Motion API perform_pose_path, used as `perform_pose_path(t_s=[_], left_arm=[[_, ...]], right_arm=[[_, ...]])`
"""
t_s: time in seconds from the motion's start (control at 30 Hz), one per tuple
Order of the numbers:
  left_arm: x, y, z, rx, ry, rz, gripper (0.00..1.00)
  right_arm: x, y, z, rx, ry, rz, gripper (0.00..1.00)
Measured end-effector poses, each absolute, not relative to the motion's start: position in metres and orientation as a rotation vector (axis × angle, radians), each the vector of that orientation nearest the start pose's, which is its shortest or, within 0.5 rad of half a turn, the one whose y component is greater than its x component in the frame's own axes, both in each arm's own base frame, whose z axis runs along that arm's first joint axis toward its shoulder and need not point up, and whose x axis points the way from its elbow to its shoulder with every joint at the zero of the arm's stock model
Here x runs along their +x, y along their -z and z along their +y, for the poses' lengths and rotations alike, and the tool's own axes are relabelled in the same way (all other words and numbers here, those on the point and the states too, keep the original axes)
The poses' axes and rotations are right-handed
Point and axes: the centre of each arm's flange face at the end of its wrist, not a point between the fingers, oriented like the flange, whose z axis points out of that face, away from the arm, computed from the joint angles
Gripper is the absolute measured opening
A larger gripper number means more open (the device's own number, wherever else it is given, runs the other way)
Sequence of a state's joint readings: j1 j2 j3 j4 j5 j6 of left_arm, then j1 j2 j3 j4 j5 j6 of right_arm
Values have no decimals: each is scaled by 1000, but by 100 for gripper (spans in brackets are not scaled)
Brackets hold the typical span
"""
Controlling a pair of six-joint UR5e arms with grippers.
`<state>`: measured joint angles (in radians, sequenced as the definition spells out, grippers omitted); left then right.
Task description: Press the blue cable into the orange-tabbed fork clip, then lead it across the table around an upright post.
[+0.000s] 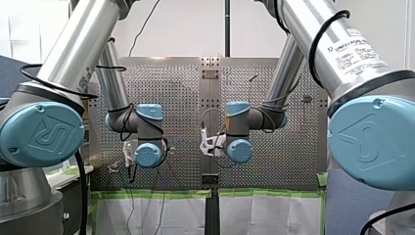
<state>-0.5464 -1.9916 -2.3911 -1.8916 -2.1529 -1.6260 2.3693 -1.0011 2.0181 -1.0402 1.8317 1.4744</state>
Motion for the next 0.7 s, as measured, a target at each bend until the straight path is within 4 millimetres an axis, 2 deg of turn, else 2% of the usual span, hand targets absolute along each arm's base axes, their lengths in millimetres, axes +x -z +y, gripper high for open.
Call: perform_pose_path(t_s=[0.47,0.7], left_arm=[[288,-80,-267,-76,19,1561,0],[288,-81,-267,-77,19,1560,0]], right_arm=[[459,-88,-295,1594,-1541,-809,0],[458,-60,-292,1668,-1481,-822,0]])
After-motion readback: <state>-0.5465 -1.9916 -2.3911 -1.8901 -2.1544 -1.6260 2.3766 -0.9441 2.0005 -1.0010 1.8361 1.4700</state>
